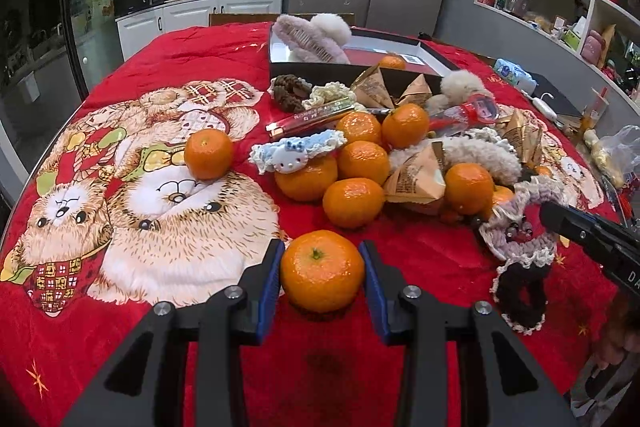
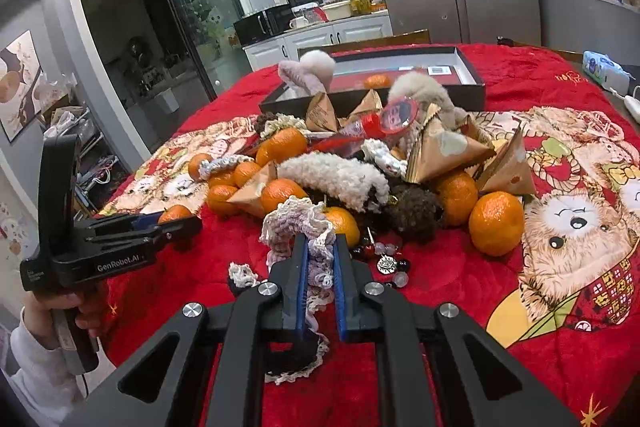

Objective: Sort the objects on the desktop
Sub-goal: 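Grasp a mandarin with the left gripper while the right gripper grasps the pink scrunchie, then carry the mandarin and scrunchie over the tray with both grippers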

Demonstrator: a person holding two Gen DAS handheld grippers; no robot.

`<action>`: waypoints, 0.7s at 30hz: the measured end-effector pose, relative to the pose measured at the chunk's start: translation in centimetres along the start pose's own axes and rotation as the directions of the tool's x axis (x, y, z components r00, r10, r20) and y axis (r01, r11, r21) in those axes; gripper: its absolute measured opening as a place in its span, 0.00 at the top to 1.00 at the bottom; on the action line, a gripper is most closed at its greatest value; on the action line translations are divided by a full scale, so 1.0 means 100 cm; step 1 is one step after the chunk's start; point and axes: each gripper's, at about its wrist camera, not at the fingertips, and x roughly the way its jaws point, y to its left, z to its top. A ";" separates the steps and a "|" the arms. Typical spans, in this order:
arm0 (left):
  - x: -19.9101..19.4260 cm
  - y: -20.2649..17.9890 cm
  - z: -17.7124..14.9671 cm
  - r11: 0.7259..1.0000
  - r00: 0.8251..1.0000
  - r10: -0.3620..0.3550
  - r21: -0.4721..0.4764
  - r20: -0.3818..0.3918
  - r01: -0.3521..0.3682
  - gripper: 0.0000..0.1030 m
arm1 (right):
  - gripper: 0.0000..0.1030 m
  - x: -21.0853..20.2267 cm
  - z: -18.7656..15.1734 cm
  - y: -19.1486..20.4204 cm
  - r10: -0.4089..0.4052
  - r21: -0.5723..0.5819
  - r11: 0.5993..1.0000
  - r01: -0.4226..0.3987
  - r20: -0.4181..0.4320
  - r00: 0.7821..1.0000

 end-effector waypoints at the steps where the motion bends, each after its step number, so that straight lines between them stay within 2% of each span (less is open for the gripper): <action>1: -0.001 0.000 0.000 1.000 1.000 -0.005 -0.003 0.003 0.005 0.62 | 0.89 -0.001 0.000 0.000 0.002 0.004 1.000 -0.002 0.007 1.000; 12: -0.019 -0.011 0.013 1.000 0.997 0.000 -0.011 0.074 0.001 0.62 | 0.89 -0.014 0.010 0.004 0.001 -0.001 1.000 0.000 0.044 0.999; 21: -0.026 -0.027 0.037 1.000 0.993 0.001 0.030 0.116 -0.004 0.62 | 0.88 -0.024 0.028 0.005 -0.014 -0.011 1.000 0.015 0.081 0.997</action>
